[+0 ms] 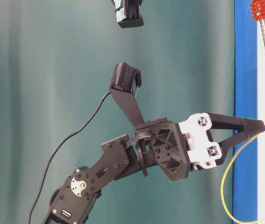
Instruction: Touch the tip of the soldering iron to the tip of the solder at the mark.
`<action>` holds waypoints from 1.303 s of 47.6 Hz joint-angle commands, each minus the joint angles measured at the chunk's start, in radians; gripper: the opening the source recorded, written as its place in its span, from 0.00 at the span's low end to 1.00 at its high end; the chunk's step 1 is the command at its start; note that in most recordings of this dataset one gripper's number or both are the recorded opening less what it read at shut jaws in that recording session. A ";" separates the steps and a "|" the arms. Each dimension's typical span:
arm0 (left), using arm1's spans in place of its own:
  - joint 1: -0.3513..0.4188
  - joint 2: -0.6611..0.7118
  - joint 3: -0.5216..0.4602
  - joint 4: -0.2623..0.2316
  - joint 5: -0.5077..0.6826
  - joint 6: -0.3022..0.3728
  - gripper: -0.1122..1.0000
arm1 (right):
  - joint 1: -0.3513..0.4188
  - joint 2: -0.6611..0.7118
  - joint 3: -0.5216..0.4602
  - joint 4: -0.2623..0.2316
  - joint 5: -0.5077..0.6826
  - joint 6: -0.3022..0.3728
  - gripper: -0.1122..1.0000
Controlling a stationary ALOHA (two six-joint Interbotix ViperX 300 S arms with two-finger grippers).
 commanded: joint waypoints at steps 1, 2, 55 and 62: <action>0.002 -0.015 -0.023 0.002 -0.003 0.002 0.12 | -0.003 -0.017 -0.017 -0.002 -0.002 0.000 0.16; 0.002 -0.015 -0.023 0.002 -0.003 0.002 0.12 | -0.003 -0.015 -0.017 -0.002 -0.002 0.000 0.16; 0.006 -0.095 -0.012 0.002 0.034 0.000 0.12 | -0.003 -0.015 -0.017 -0.002 -0.002 0.000 0.16; 0.008 -0.178 0.015 0.002 0.087 -0.003 0.12 | -0.003 -0.015 -0.018 0.000 -0.002 0.000 0.16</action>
